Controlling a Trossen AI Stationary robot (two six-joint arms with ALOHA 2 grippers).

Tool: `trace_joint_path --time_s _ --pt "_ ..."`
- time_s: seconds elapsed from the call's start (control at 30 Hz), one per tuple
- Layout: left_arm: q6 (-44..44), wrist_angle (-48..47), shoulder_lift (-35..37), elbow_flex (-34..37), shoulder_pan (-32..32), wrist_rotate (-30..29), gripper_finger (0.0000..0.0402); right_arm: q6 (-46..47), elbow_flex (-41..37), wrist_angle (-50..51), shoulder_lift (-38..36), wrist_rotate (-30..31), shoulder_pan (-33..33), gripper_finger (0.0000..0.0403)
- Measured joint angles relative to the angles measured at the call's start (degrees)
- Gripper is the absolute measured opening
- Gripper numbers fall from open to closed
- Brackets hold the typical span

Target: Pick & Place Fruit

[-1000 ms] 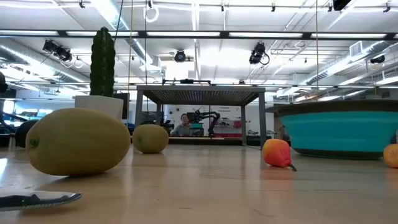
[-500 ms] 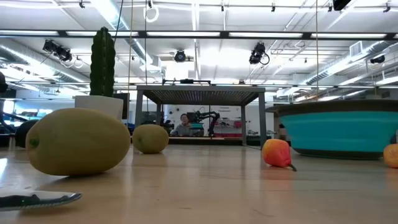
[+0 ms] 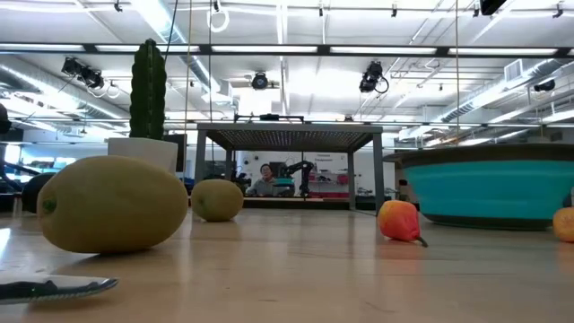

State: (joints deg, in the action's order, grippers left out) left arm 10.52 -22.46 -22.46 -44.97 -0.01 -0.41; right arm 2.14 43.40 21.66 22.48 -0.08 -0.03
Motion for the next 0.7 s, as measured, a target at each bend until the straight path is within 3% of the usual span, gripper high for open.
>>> trace_joint_path --time_s 0.57,0.7 --pt "0.0 0.0 -0.01 0.01 -0.02 -0.01 0.0045 -0.04 0.0 0.03 0.0 0.0 0.01 0.0008" --pt "0.0 0.0 -0.02 0.0 -0.02 -0.01 0.0045 -6.93 0.02 4.87 -0.96 1.78 -0.01 0.0008"
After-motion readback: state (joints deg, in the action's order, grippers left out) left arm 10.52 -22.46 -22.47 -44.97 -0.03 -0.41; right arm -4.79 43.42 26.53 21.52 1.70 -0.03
